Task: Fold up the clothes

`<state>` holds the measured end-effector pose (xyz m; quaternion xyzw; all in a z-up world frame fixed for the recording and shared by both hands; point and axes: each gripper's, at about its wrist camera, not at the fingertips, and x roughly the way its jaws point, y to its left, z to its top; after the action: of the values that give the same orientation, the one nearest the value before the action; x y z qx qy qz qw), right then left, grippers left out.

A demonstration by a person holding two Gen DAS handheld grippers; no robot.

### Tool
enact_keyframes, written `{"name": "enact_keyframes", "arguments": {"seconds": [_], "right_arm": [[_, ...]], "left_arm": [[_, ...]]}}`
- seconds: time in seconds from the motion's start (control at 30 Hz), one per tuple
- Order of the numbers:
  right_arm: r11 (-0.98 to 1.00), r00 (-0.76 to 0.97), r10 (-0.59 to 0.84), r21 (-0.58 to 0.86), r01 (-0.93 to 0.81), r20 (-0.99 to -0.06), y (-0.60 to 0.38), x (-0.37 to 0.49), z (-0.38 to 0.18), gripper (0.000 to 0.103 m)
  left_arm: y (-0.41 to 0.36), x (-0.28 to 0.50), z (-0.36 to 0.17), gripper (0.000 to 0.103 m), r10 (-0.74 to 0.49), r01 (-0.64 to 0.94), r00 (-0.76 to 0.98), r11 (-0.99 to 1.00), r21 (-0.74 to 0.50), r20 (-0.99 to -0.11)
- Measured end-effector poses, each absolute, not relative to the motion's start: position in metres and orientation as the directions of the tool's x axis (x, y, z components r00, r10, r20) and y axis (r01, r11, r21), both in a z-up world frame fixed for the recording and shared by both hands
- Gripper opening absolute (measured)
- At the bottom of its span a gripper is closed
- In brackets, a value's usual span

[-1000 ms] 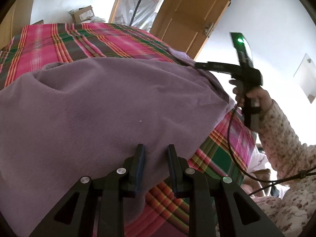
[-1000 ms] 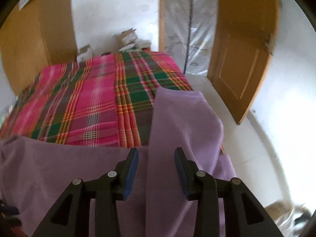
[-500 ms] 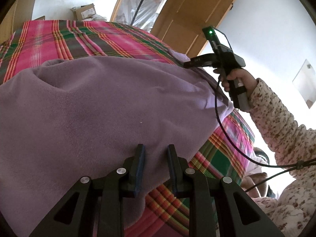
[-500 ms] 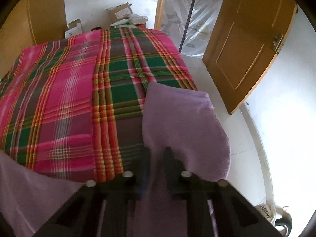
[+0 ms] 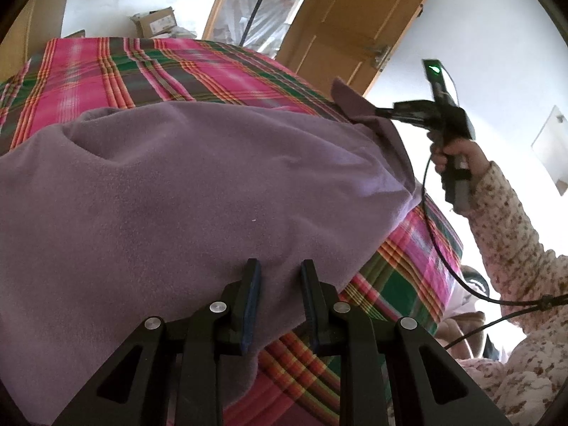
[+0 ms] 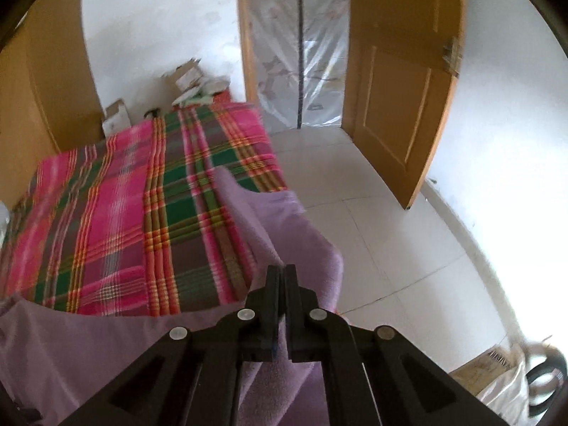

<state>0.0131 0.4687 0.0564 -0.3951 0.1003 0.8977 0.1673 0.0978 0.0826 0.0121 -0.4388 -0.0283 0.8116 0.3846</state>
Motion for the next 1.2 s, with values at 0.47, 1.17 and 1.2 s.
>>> {"name": "enact_keyframes", "arguments": {"seconds": [0.47,1.17,1.2], "right_arm": [[-0.813,-0.662,0.259,0.211,-0.542,-0.703,0.533,0.084,0.046,0.002],[-0.692,-0.677,0.235,0.369,-0.62,-0.698,0.558,0.135,0.013,0.002],[-0.691,-0.68,0.239,0.371,-0.621,-0.693,0.557,0.138,0.014,0.002]], "left_arm": [[0.09,0.101,0.013,0.024,0.613,-0.605,-0.339,-0.723,-0.333,-0.714],[0.089,0.113,0.014,0.024,0.595,-0.603,-0.343,-0.733,-0.315,-0.727],[0.088,0.113,0.014,0.024,0.595,-0.603,-0.343,-0.733,-0.315,-0.727]]}}
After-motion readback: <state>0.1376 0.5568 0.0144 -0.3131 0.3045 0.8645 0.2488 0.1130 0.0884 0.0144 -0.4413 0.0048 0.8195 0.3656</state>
